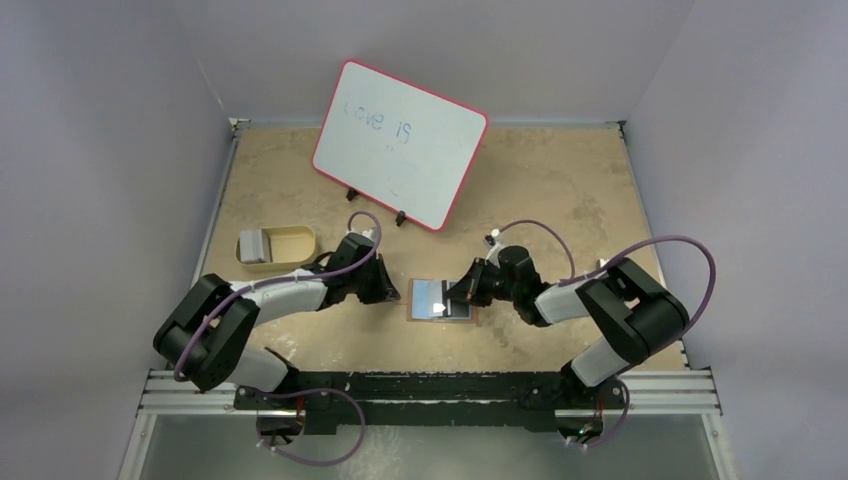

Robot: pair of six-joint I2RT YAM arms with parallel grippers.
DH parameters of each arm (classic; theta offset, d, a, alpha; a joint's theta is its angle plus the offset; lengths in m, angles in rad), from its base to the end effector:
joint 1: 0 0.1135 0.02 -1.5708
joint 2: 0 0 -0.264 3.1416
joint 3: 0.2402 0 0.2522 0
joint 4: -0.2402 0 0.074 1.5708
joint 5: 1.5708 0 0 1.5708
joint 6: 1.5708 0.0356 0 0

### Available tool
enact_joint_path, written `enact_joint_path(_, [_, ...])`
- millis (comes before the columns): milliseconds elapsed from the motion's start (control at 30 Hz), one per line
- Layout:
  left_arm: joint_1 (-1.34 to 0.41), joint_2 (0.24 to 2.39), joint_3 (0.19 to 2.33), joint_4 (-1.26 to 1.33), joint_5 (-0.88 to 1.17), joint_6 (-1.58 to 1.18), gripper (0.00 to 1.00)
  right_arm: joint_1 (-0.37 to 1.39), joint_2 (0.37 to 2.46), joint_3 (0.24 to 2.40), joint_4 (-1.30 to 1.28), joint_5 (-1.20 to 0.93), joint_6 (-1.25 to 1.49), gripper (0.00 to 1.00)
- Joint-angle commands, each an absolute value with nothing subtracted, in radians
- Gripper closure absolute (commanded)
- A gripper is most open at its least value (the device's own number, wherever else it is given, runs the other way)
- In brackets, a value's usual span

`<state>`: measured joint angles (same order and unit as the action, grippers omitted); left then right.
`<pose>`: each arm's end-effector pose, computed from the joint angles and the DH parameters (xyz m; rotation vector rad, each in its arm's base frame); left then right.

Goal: Put the credit cards into the card holder
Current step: Insert the credit card into the card holder.

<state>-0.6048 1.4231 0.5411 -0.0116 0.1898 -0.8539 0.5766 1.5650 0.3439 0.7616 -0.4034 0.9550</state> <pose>0.2030 -0.1485 0.1387 -0.2404 2.6338 -0.8079 0.2057 0.1504 0.1206 0.1433 2.2745 1.3062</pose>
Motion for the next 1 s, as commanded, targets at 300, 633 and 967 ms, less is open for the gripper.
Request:
enact_joint_path(300, [-0.619,1.405,0.551,-0.004,0.172,-0.863,1.00,0.604,1.543,0.452,0.545,-0.306,0.914,0.86])
enact_joint_path(633, [-0.622,1.374,0.529,0.008,0.169,-0.874,1.00,0.607,1.405,0.547,0.234,-0.167,0.839,0.62])
enact_joint_path(967, [-0.621,1.391,0.537,0.018,0.178,-0.869,1.00,0.675,1.509,0.600,0.288,-0.191,0.854,0.61])
